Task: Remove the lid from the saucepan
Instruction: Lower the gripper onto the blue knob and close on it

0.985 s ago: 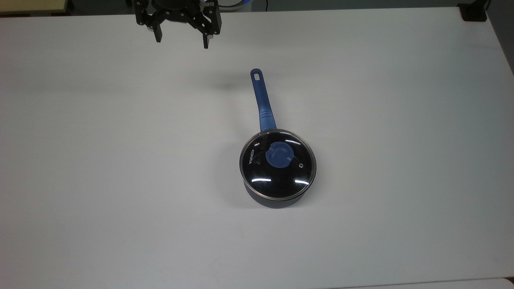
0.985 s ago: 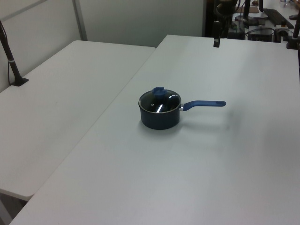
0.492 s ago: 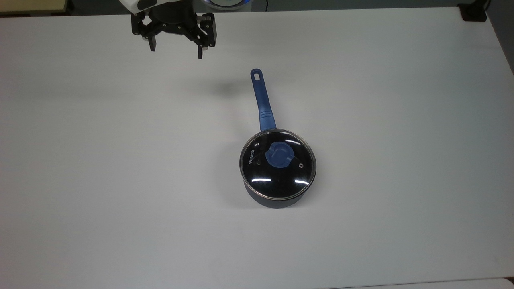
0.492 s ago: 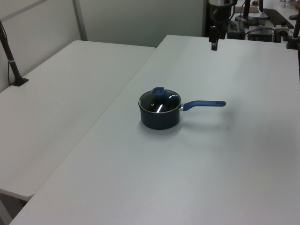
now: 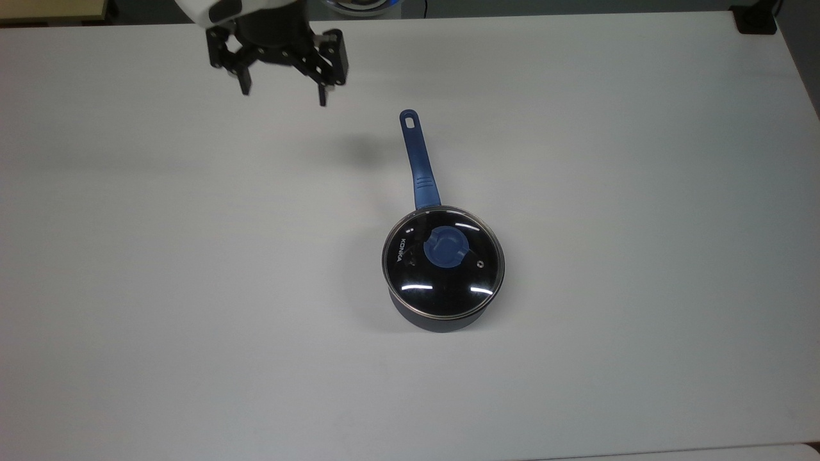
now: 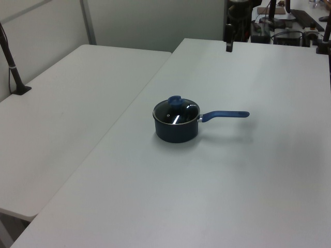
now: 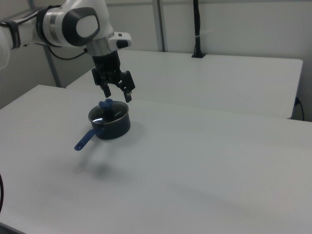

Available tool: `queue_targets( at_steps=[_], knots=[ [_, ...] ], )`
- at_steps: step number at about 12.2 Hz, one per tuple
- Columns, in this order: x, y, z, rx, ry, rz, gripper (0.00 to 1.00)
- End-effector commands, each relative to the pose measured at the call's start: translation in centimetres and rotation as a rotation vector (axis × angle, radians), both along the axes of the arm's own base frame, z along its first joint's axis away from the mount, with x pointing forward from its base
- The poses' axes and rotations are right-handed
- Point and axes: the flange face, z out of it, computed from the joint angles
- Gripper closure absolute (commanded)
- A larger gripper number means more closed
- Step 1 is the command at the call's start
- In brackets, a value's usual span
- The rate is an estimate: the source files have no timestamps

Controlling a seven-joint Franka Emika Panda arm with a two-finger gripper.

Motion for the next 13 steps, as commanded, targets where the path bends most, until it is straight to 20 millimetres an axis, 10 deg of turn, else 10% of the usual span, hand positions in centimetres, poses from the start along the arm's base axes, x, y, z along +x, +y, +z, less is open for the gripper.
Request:
queue_targets(
  at_steps=[1,8,13],
  knots=[
    [2.8,3.3,-0.5,0.063,-0.074,-0.03,0.0],
    [9.9,18.3,-10.3,0.096,-0.114,-0.233,0.0],
    [11.9,19.0,-13.2,0.058,-0.158,-0.326,0.0]
  ],
)
